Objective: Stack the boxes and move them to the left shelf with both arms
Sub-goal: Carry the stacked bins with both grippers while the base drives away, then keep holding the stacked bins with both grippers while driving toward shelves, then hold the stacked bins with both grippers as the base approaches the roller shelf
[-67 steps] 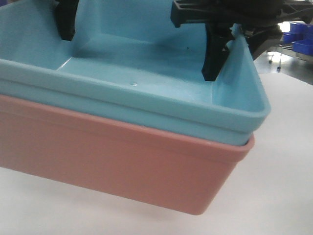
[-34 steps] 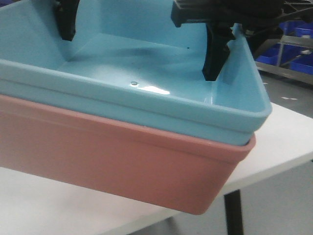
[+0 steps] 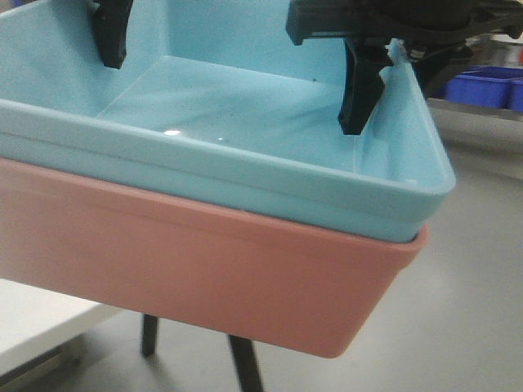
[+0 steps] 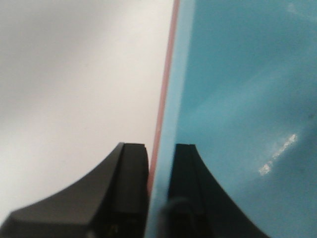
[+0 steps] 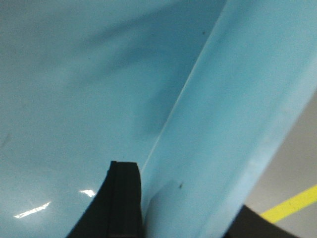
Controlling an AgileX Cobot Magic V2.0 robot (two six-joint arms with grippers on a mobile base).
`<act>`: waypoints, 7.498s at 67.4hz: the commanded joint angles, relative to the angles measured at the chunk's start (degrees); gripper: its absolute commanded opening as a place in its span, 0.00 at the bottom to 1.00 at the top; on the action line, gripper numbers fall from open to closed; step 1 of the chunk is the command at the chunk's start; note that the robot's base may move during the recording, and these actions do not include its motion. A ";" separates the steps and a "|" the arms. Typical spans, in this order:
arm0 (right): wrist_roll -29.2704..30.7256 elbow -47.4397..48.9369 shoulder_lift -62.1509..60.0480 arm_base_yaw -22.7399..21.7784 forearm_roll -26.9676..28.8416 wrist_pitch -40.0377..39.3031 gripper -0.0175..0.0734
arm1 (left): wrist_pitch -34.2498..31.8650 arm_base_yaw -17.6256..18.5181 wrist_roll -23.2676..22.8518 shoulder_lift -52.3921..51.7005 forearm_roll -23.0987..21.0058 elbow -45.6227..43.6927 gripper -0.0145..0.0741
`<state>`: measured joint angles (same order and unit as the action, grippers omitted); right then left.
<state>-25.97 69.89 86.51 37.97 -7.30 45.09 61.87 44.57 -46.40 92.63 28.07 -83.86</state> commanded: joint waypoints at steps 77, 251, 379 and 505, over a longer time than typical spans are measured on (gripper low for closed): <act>1.57 3.88 -2.77 1.70 5.74 -15.00 0.25 | -12.60 2.46 -0.69 -2.40 -6.34 -2.37 0.15; 1.57 3.89 -1.91 1.70 5.24 -14.57 0.25 | -12.57 2.46 -0.69 -1.40 -8.01 -2.37 0.15; 1.57 3.89 -1.92 1.70 5.24 -14.05 0.25 | -12.58 2.60 -0.69 -1.27 -8.15 -2.37 0.15; 1.57 3.89 -1.92 1.70 5.24 -13.49 0.25 | -12.58 2.49 -0.69 -1.18 -8.04 -2.37 0.15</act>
<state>-25.97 69.89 87.47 37.87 -8.08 45.55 61.97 44.57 -46.40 93.57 27.63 -83.77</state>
